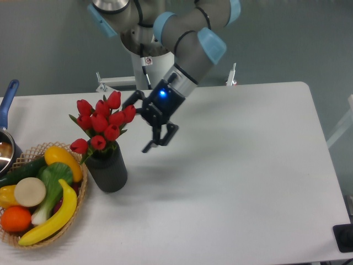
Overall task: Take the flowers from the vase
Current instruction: 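Move the open gripper toward the red tulip stems above the black vase, then close the gripper around the tulip stems just above the vase rim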
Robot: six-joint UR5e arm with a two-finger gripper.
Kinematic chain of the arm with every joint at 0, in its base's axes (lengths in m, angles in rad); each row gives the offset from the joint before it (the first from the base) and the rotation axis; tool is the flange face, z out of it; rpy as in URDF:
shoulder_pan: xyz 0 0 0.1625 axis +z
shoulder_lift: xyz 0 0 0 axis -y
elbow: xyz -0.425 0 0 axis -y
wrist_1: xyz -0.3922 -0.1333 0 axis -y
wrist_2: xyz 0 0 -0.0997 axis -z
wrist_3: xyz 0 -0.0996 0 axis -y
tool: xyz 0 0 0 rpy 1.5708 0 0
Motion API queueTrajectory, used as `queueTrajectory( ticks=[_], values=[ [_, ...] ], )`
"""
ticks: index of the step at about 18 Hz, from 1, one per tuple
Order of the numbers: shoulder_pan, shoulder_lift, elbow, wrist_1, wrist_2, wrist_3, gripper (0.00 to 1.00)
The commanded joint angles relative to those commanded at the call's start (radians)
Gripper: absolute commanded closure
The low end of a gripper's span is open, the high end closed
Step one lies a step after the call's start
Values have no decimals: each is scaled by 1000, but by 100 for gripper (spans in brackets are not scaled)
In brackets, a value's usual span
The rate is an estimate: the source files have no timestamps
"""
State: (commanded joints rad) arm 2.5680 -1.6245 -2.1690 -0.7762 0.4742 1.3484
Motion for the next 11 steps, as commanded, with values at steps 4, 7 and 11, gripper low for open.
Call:
queueTrajectory(
  ticks=[4,7,11],
  values=[
    [-23,-23,17,0,-62,-2,0],
    [-54,-38,18,-2,-62,-2,5],
    [-51,-34,14,-2,-62,-11,59]
  ],
)
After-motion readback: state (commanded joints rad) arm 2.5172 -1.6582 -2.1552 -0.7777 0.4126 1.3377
